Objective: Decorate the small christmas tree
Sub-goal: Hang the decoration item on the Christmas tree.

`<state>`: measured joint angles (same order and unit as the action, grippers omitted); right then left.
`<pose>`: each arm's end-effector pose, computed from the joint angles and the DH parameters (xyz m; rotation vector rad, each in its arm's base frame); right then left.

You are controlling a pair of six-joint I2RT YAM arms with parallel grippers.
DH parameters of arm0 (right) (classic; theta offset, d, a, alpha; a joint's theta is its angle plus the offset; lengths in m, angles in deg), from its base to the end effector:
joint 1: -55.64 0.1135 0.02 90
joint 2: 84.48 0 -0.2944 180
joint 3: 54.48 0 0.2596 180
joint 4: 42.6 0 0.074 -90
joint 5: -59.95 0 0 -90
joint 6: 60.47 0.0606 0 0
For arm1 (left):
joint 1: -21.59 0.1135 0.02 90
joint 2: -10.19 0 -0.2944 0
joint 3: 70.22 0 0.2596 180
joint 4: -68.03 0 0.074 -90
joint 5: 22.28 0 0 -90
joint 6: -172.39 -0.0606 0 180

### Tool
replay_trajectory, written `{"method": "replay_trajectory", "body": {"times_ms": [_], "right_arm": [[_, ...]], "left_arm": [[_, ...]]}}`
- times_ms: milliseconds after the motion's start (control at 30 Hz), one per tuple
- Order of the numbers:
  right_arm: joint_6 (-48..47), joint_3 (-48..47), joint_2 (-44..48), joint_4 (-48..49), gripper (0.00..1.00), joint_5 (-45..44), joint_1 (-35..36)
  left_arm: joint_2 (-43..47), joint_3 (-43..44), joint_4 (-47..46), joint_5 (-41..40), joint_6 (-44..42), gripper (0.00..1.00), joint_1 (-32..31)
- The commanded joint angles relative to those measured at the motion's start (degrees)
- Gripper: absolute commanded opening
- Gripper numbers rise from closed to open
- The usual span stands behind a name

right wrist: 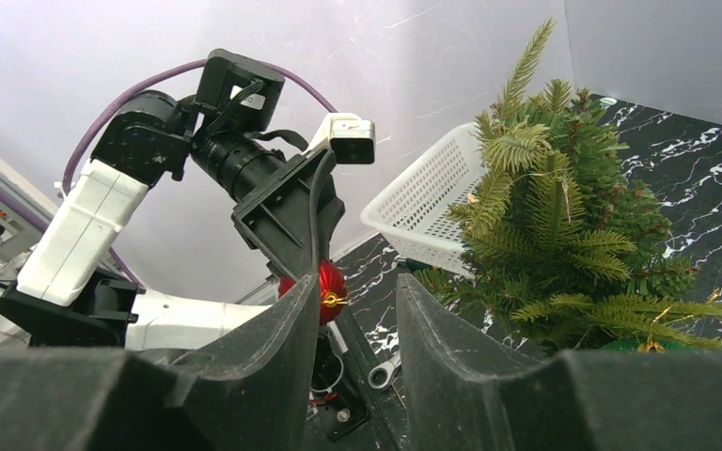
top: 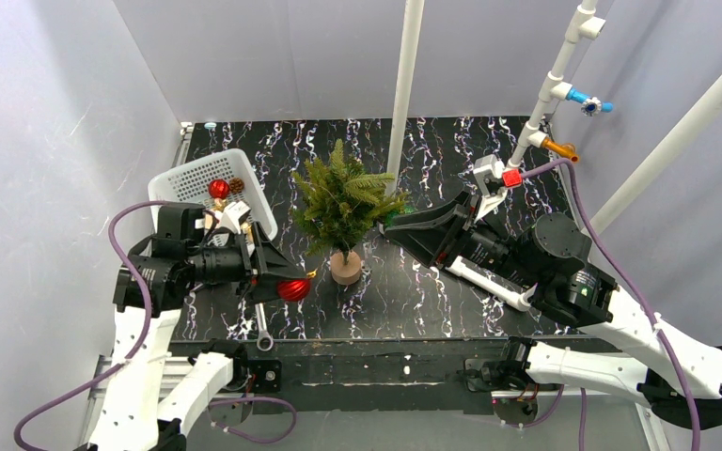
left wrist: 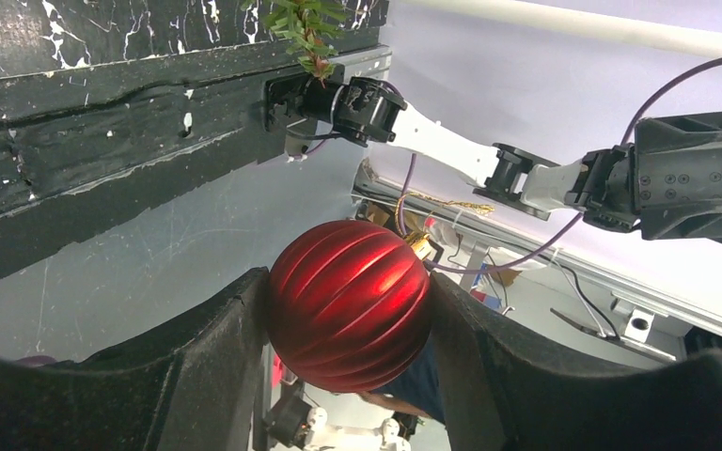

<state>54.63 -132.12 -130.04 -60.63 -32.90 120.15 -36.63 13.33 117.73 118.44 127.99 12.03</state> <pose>0.0734 0.1470 0.4942 -0.4435 1.3749 1.2780 0.1264 -0.0689 0.4582 0.0907 1.9614 -1.4487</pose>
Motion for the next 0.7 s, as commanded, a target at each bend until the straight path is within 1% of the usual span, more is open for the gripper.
{"method": "replay_trajectory", "body": {"times_ms": [0, 233, 667], "right_arm": [[-0.31, -1.48, 0.39, 1.11, 0.43, -0.34, -0.16], [-0.42, -1.29, 0.91, 0.89, 0.43, -0.93, -0.17], [-0.65, -1.37, 0.96, 0.70, 0.43, -1.30, -0.14]], "left_arm": [[-1.74, -2.16, 0.14, 2.46, 0.44, 0.00, -0.09], [-4.20, -1.87, 0.98, 1.84, -0.47, 0.00, 0.19], [-4.38, -2.66, 3.39, -2.29, -0.92, 0.00, 1.95]]}}
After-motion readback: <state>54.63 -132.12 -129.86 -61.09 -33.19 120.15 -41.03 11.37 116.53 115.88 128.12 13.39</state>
